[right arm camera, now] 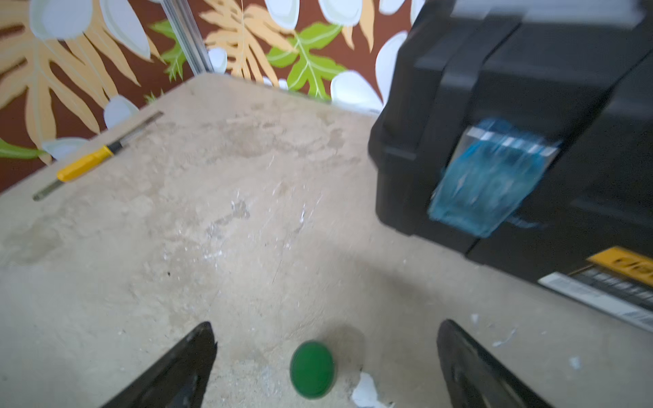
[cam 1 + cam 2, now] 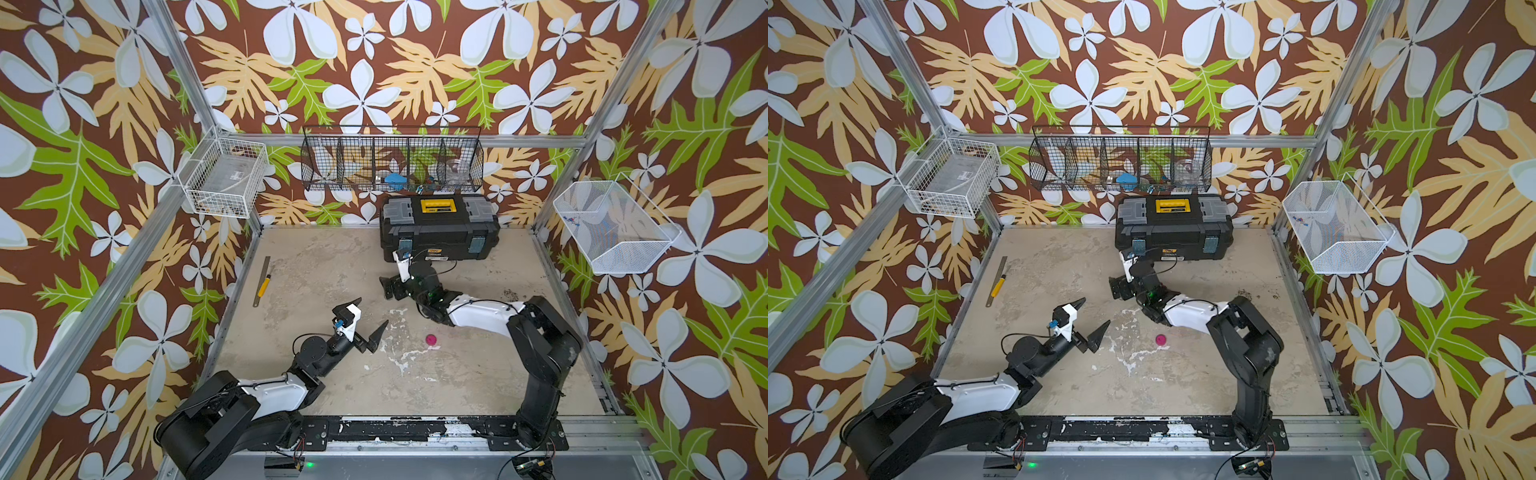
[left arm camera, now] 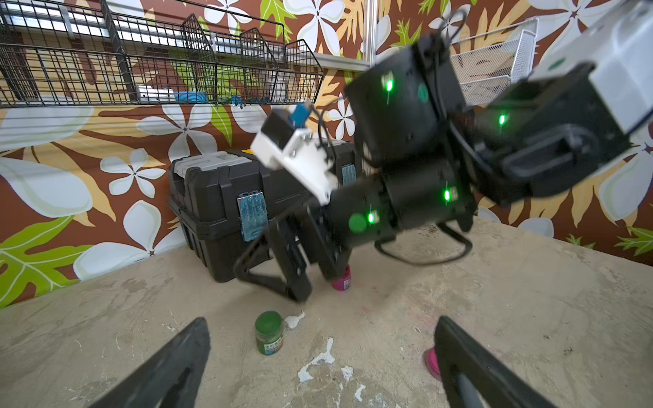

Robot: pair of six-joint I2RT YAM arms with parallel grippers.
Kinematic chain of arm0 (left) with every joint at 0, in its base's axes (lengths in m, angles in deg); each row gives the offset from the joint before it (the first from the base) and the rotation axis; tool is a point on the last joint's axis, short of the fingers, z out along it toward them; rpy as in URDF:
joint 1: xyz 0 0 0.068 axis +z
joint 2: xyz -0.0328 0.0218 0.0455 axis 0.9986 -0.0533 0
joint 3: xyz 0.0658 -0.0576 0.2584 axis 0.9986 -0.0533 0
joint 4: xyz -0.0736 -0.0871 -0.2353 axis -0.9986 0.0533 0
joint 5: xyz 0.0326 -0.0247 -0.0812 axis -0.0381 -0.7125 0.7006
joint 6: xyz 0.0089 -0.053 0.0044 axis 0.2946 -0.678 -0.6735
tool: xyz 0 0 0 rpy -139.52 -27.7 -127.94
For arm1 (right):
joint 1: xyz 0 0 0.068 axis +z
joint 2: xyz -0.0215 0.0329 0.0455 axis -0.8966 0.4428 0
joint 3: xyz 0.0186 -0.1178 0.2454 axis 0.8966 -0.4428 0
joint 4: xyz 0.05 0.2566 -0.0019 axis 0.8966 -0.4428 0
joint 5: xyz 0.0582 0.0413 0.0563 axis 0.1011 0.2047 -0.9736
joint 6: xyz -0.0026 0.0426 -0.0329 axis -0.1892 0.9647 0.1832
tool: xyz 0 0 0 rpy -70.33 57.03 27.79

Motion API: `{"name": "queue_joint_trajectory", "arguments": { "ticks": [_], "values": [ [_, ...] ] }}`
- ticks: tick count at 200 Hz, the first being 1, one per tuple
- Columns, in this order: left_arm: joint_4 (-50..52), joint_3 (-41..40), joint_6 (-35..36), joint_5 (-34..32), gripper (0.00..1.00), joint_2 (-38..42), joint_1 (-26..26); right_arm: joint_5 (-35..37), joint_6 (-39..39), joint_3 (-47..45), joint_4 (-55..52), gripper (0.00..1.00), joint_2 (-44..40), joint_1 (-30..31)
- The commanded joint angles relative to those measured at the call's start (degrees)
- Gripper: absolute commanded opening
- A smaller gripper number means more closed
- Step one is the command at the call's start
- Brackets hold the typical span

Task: Close the paint jar lid
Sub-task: Place the paint jar at the center of the board, then pick up the paint jar from the center of the board.

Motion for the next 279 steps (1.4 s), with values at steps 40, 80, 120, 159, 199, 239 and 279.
{"name": "queue_joint_trajectory", "arguments": {
  "ticks": [40, 80, 120, 159, 199, 239, 279],
  "values": [
    [-1.5, 0.4, 0.3, 4.4, 1.0, -1.4, 0.0, -8.9, -11.4, 13.1, -40.7, 1.0, -7.5, -10.1],
    [-3.7, 0.5, 0.4, 7.3, 1.0, -3.5, 0.0, -6.6, -12.5, 18.2, -53.7, 0.92, -3.0, -12.3],
    [-3.8, 0.7, 0.4, 8.3, 1.0, -3.9, 0.0, -5.2, -12.2, 24.0, -60.3, 0.83, 5.4, -12.4],
    [-3.4, 1.0, 0.3, 8.2, 0.99, -4.1, 0.0, -4.4, -11.5, 26.0, -61.4, 0.75, 9.9, -12.4],
    [-3.3, 1.0, 0.2, 7.9, 0.99, -4.1, 0.0, -4.6, -11.0, 28.3, -61.9, 0.67, 13.8, -12.4],
    [-3.1, 1.1, 0.1, 7.7, 0.99, -4.1, 0.0, -4.9, -10.7, 29.2, -62.2, 0.6, 15.9, -12.4],
    [-3.0, 1.1, 0.1, 7.6, 0.98, -4.1, 0.0, -4.7, -10.7, 29.7, -62.6, 0.55, 17.1, -12.4]
  ]
}}
